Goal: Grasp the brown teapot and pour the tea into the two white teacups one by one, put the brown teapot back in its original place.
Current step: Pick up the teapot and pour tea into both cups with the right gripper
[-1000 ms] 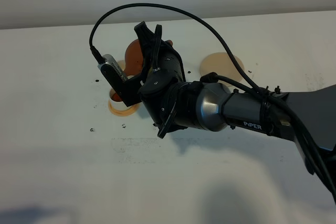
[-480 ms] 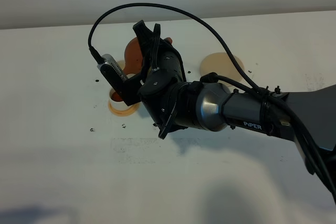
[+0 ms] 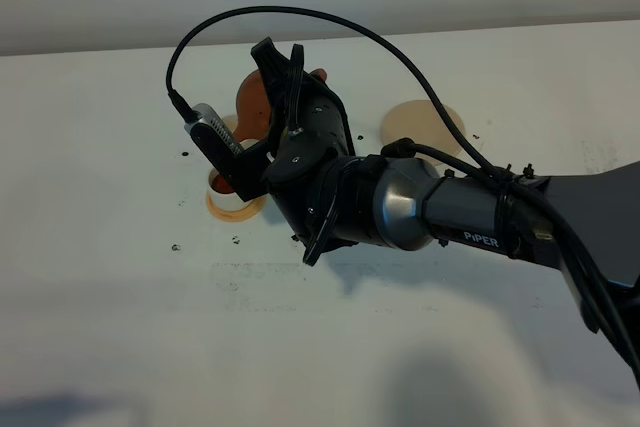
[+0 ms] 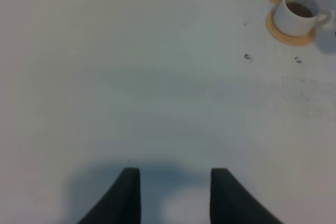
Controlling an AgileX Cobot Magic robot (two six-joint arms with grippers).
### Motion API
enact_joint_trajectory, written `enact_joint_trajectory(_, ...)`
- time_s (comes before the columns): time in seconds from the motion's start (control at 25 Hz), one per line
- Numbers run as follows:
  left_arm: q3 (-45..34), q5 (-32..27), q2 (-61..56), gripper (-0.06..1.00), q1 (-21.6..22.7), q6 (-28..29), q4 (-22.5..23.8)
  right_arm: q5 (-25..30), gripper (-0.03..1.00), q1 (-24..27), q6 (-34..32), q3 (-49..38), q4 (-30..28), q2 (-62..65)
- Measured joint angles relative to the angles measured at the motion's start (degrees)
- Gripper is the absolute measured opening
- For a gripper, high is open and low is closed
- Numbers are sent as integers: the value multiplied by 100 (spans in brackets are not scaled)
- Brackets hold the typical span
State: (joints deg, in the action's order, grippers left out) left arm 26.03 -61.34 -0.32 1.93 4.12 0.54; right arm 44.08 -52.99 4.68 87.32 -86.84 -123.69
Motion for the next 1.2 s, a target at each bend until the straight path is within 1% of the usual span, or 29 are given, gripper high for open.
enact_joint_trajectory(0.76,0,0,0,31,0,0,0,40,9,0,10,0,-4,0)
enact_joint_trajectory(1.2,0,0,0,31,0,0,0,-103,9,-68,-666,0,632,0)
